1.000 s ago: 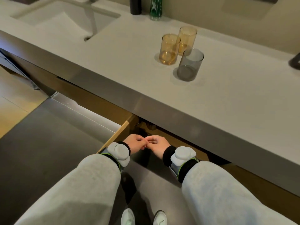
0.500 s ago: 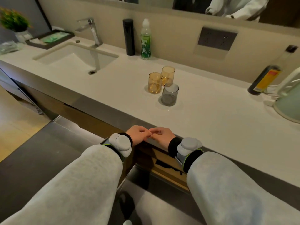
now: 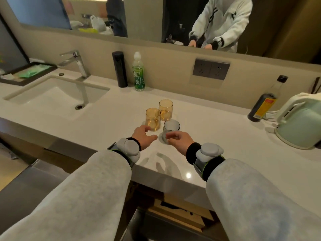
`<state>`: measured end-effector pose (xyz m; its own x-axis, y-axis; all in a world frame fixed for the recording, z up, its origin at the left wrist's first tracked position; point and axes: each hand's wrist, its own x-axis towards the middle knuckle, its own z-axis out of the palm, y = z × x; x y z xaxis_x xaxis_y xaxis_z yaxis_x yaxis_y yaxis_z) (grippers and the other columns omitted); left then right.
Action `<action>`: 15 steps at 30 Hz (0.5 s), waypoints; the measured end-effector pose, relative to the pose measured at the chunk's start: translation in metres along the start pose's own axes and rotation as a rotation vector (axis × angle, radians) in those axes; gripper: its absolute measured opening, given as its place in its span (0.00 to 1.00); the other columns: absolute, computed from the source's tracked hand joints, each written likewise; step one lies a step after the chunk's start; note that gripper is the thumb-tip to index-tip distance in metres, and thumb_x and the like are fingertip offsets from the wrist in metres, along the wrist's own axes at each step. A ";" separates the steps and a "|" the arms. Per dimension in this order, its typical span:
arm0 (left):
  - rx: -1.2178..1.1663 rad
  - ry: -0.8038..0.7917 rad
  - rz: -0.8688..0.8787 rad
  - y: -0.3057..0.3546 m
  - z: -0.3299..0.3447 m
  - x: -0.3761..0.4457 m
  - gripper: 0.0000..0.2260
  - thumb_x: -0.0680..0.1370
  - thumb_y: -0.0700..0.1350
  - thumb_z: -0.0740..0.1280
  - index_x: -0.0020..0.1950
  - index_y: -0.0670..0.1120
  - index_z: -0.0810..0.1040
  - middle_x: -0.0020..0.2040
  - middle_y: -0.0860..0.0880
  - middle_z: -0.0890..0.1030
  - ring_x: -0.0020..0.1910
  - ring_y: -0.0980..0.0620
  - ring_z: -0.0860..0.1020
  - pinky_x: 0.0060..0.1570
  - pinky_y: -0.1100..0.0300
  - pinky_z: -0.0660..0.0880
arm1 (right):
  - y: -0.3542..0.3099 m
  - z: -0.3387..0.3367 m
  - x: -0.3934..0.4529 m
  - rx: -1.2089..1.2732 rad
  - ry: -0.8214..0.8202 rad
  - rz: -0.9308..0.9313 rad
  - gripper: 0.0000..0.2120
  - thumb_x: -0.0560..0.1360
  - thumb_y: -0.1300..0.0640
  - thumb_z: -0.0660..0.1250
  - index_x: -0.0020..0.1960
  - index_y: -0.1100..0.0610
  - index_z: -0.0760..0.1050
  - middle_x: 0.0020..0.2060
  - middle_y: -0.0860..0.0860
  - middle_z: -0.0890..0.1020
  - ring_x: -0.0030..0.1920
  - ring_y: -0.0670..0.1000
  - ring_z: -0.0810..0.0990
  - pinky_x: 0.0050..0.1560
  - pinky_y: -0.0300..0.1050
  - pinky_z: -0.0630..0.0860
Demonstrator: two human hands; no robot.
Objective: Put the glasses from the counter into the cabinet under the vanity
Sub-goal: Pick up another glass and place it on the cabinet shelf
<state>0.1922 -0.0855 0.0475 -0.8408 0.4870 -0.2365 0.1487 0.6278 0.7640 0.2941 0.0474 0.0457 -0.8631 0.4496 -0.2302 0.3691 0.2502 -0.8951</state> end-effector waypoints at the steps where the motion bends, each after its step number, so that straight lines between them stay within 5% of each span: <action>1: -0.004 0.016 0.003 0.003 -0.005 0.011 0.27 0.74 0.47 0.70 0.70 0.43 0.67 0.69 0.43 0.70 0.67 0.43 0.71 0.66 0.49 0.69 | -0.006 -0.001 0.010 0.019 0.020 -0.008 0.16 0.74 0.65 0.64 0.61 0.61 0.76 0.59 0.56 0.80 0.55 0.50 0.77 0.55 0.37 0.69; 15: -0.026 -0.095 0.019 -0.012 -0.032 0.132 0.39 0.67 0.45 0.77 0.73 0.44 0.61 0.71 0.44 0.68 0.69 0.45 0.68 0.67 0.49 0.69 | -0.047 0.005 0.133 0.073 0.068 -0.005 0.23 0.69 0.65 0.72 0.63 0.62 0.73 0.61 0.59 0.78 0.63 0.56 0.76 0.67 0.51 0.71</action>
<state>0.0625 -0.0485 0.0261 -0.7847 0.5547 -0.2767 0.1492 0.6023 0.7842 0.1601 0.0916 0.0550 -0.8387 0.5062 -0.2010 0.3361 0.1906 -0.9223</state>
